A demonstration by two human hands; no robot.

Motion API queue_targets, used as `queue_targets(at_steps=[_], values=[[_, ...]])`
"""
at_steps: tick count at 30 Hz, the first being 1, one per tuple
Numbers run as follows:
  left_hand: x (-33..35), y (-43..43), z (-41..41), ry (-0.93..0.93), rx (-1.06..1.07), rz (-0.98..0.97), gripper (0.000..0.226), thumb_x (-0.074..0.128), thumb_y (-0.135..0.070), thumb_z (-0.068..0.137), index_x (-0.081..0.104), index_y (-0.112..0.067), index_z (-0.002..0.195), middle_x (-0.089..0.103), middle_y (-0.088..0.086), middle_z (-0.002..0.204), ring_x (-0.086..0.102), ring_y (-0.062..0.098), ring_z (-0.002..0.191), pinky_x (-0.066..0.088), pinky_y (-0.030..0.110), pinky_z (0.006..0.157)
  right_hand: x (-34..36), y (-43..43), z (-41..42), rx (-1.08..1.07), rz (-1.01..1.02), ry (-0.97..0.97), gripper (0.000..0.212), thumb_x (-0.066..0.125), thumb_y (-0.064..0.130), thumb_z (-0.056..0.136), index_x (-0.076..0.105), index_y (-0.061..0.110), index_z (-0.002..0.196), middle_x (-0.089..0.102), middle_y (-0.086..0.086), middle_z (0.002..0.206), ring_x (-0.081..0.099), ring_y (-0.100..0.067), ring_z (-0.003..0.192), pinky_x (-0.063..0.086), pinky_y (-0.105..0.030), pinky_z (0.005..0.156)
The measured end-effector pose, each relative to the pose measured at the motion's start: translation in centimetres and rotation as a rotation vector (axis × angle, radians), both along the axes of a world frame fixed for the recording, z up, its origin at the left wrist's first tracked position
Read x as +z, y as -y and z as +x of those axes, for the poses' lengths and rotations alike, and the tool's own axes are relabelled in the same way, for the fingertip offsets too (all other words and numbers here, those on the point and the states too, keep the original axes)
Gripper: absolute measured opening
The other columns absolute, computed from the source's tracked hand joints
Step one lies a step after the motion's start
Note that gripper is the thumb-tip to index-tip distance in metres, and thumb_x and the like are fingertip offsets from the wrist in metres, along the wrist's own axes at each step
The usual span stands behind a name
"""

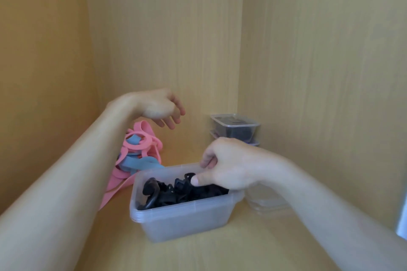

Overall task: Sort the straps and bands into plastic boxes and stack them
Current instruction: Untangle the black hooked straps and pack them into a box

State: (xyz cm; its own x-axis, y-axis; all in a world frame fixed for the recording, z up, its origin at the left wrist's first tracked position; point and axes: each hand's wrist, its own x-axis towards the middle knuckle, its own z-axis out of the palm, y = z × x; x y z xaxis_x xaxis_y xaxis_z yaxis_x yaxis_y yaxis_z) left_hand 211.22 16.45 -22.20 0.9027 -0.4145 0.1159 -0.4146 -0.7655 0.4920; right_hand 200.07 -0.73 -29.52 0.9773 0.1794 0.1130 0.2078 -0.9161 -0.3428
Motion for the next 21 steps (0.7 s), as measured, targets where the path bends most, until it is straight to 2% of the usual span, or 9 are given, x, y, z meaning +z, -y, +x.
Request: queue_targets(at_steps=[3,6,9,11,12,14,17,19,21], values=[[-0.1,0.2,-0.1,0.000,-0.002,-0.003,0.028,0.053,-0.002,0.097,0.061,-0.004,0.124,0.072,0.012,0.111,0.073,0.026,0.097,0.057,0.041,0.091,-0.8,3.8,-0.4,-0.012,0.258,0.185,0.018,0.078,0.043,0.083,0.072,0.026,0.085,0.070,0.014,0.079,0.063,0.000,0.078,0.051,-0.024,0.077],[-0.2,0.4,-0.1,-0.001,-0.006,0.005,0.028,0.054,-0.002,0.097,0.061,-0.004,0.124,0.072,0.012,0.112,0.073,0.026,0.098,0.057,0.043,0.094,-2.9,7.6,-0.9,-0.083,0.258,0.227,0.013,0.081,0.034,0.081,0.072,0.026,0.075,0.069,0.016,0.073,0.061,0.000,0.070,0.048,-0.024,0.069],[-0.3,0.4,-0.1,0.000,-0.002,0.022,0.028,0.053,-0.003,0.098,0.061,-0.005,0.125,0.071,0.013,0.113,0.073,0.026,0.099,0.057,0.042,0.094,-5.2,9.7,-2.0,-0.161,0.235,0.094,0.027,0.082,0.053,0.066,0.071,0.029,0.074,0.071,0.009,0.078,0.065,-0.008,0.073,0.050,-0.025,0.070],[-0.3,0.2,0.0,0.005,0.005,0.041,0.028,0.052,-0.003,0.098,0.061,-0.006,0.124,0.072,0.011,0.112,0.073,0.024,0.098,0.057,0.040,0.092,-6.4,10.2,-2.4,-0.180,0.242,0.044,0.041,0.076,0.067,0.053,0.070,0.032,0.076,0.070,0.006,0.085,0.065,-0.009,0.080,0.052,-0.029,0.077],[-0.4,0.1,0.0,0.007,0.008,0.046,0.028,0.052,-0.004,0.098,0.062,-0.007,0.124,0.072,0.010,0.111,0.073,0.023,0.097,0.058,0.039,0.090,-6.8,10.3,-2.4,-0.190,0.231,0.041,0.043,0.076,0.067,0.053,0.069,0.031,0.075,0.069,0.005,0.088,0.064,-0.011,0.083,0.052,-0.031,0.081],[-0.4,-0.1,0.1,0.012,0.012,0.045,0.027,0.053,-0.004,0.098,0.063,-0.008,0.123,0.073,0.008,0.109,0.074,0.021,0.095,0.058,0.037,0.087,-7.3,10.2,-2.3,-0.212,0.219,0.052,0.035,0.084,0.054,0.064,0.067,0.024,0.071,0.068,0.003,0.088,0.062,-0.012,0.081,0.051,-0.032,0.081],[-0.4,-0.2,0.2,0.010,0.015,0.039,0.024,0.055,-0.005,0.098,0.063,-0.008,0.121,0.074,0.008,0.107,0.074,0.020,0.092,0.059,0.036,0.085,-7.4,10.1,-1.9,-0.214,0.215,0.068,0.029,0.085,0.041,0.076,0.065,0.021,0.067,0.069,0.002,0.087,0.061,-0.011,0.077,0.051,-0.030,0.077],[-0.4,-0.1,0.2,0.006,0.016,0.036,0.024,0.056,-0.005,0.098,0.064,-0.007,0.120,0.073,0.009,0.106,0.074,0.022,0.092,0.059,0.039,0.087,-7.3,10.1,-1.8,-0.192,0.195,0.079,0.028,0.082,0.039,0.081,0.066,0.019,0.068,0.068,0.000,0.091,0.062,-0.017,0.088,0.050,-0.033,0.083],[-0.3,0.0,0.1,0.010,0.010,0.038,0.024,0.056,-0.005,0.097,0.064,-0.008,0.120,0.074,0.009,0.106,0.075,0.021,0.092,0.059,0.040,0.089,-7.5,10.2,-1.9,-0.172,0.145,0.156,0.024,0.077,0.038,0.085,0.066,0.022,0.072,0.060,0.007,0.097,0.054,-0.016,0.098,0.044,-0.032,0.089]])
